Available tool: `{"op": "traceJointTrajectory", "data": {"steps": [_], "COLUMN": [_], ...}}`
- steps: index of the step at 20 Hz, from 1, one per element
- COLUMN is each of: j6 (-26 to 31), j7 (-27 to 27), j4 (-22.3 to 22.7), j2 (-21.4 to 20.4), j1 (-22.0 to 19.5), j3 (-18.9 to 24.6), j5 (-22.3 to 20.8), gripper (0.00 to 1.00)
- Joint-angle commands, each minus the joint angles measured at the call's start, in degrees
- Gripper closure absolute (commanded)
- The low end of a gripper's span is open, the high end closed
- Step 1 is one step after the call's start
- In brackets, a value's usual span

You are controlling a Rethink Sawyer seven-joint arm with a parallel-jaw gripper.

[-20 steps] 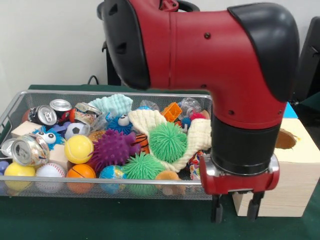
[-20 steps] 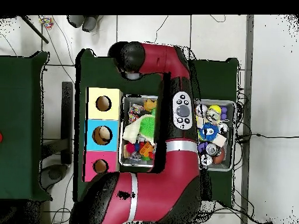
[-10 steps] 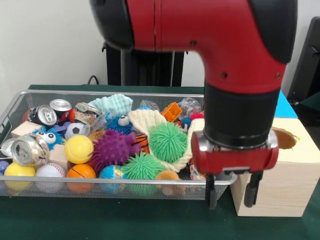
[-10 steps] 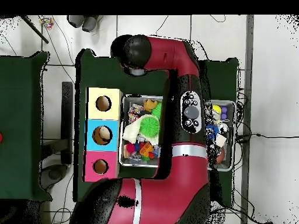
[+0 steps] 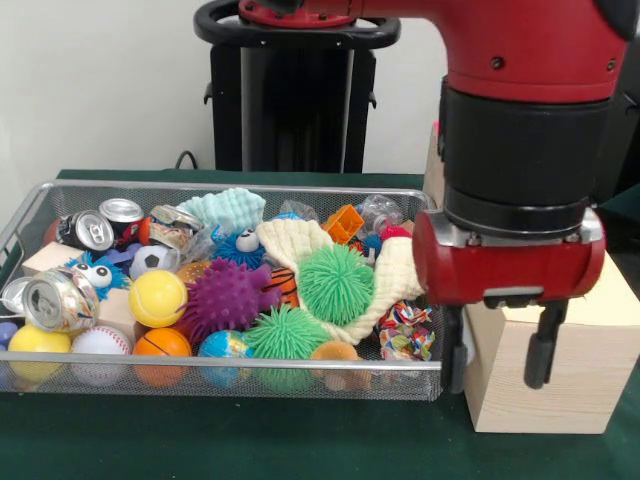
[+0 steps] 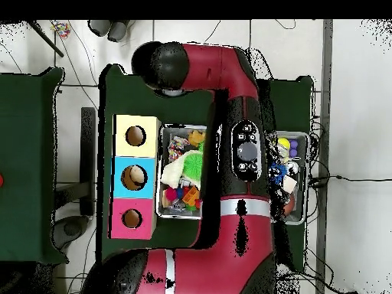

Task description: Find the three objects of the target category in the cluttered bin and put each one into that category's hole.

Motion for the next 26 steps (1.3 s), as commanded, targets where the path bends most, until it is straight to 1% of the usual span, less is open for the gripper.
{"op": "traceJointTrajectory", "data": {"steps": [1, 4, 9, 14, 20, 24, 26], "j6": [-10.9, -14.5, -19.2, -21.0, -25.1, -26.5, -26.9], "j7": [5.9, 5.6, 5.3, 5.2, 5.5, 5.6, 5.4], "j4": [18.9, 25.0, 33.5, 38.4, 44.5, 48.2, 50.1], "j2": [-2.3, -4.5, -7.6, -9.7, -12.6, -14.8, -15.7], "j1": [-1.7, -2.6, -4.7, -4.9, -5.9, -5.9, -6.3], "j3": [3.1, 3.3, 4.2, 3.1, 2.6, 1.8, 2.1], "j5": [0.9, 1.3, 2.0, 1.1, -0.1, -1.2, -1.0], "gripper": [0.00, 0.00, 0.00, 0.00, 0.00, 0.00, 0.00]}}
